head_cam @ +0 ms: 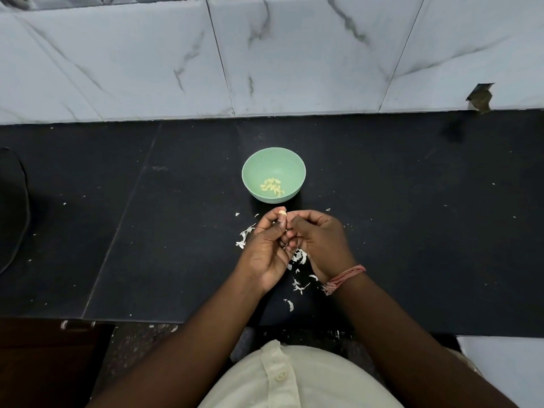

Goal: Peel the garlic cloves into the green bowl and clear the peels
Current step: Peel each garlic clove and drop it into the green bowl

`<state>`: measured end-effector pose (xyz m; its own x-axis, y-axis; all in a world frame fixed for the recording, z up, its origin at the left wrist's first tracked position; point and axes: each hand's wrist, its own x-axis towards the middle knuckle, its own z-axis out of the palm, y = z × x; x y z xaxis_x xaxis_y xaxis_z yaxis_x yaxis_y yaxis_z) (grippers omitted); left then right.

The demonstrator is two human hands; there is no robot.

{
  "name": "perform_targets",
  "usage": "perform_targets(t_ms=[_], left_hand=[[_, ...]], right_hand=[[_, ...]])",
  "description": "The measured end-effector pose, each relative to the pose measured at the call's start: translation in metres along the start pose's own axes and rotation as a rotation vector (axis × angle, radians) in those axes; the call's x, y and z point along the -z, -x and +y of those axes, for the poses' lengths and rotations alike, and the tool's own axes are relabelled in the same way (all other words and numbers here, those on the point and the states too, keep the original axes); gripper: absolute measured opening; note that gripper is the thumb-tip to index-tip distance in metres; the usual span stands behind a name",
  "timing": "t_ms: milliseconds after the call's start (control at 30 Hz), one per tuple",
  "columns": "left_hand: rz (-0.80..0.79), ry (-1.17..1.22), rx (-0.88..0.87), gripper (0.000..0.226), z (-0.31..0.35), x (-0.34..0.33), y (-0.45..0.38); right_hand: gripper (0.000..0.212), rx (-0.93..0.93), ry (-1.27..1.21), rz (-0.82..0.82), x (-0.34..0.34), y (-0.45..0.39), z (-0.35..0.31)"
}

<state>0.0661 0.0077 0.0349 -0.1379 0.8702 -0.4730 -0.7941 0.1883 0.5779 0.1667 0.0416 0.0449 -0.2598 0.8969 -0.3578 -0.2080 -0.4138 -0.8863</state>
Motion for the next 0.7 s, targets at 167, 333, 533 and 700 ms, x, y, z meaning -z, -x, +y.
perform_targets(t_ms=[167,333,533,700], left_hand=[[-0.007,-0.055,-0.034,0.020,0.004,0.001,0.003],[0.133,-0.414,-0.344,0.015,0.010,-0.001,0.005],[0.149,-0.650,-0.471,0.012,0.016,-0.003,0.005],[0.131,-0.750,-0.550,0.011,0.018,-0.009,0.008]], right_hand=[[0.013,0.041,0.070,0.023,-0.002,0.002,-0.004],[0.008,0.303,0.542,0.084,0.002,0.001,-0.008],[0.007,0.412,0.717,0.070,0.003,-0.003,-0.005],[0.006,0.456,0.724,0.130,0.000,-0.006,-0.005]])
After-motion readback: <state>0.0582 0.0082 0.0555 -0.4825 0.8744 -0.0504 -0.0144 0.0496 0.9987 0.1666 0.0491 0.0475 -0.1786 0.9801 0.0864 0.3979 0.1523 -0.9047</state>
